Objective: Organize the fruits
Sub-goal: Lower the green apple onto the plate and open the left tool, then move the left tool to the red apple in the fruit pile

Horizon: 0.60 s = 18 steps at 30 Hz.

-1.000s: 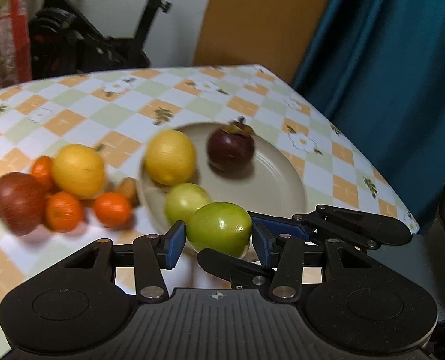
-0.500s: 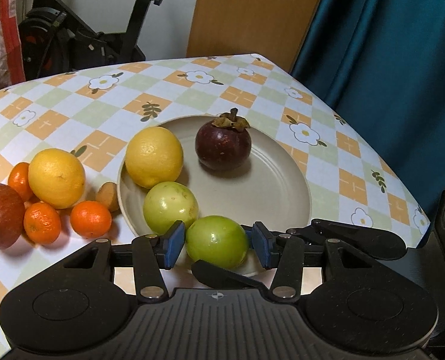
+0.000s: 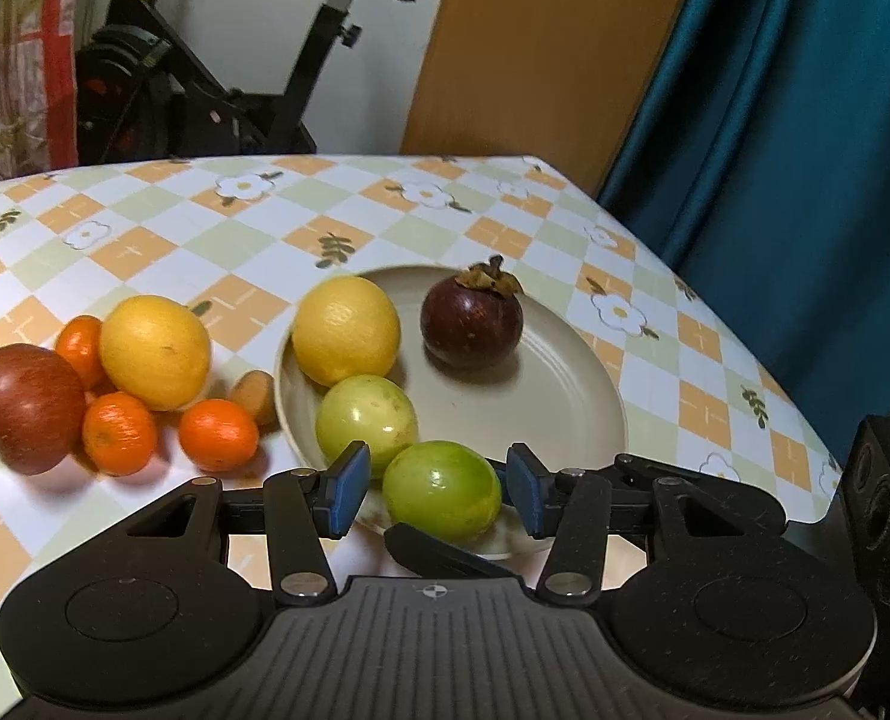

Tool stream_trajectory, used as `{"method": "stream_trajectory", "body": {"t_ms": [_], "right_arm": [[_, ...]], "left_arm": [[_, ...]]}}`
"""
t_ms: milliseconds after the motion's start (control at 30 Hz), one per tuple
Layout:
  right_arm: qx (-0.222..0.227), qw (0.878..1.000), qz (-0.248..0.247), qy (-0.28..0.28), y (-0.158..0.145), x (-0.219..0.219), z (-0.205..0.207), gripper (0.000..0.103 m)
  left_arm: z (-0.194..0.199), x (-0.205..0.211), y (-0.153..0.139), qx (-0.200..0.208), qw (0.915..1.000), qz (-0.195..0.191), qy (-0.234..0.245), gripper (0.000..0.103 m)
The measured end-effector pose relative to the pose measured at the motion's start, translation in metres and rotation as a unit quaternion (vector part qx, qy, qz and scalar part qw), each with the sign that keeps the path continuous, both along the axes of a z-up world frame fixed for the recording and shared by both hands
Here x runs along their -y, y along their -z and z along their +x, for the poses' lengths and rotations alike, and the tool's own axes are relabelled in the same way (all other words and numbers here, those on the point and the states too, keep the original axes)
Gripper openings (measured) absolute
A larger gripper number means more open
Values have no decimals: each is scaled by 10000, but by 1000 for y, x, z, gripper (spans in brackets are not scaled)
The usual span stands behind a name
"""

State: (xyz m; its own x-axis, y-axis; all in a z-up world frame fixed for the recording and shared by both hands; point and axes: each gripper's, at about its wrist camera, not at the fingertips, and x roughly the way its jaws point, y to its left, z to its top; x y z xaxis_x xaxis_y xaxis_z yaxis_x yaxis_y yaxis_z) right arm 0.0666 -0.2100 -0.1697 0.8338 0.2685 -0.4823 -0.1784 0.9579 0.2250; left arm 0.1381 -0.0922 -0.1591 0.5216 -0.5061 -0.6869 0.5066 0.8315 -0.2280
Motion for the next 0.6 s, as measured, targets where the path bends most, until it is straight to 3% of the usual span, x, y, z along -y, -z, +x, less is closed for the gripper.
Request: {"method": "stream_trajectory", "body": {"t_ms": [300,600], "right_arm": [[56,9999,-126,-28,-1,-3,0,59],[274,9995,-133,-2,-6,-2,-3,67]], "left_arm": [[-6,-21,-7,155,9987,-289,-392,53],[-2,-35,-10,206,9969,-342,-676,53]]}}
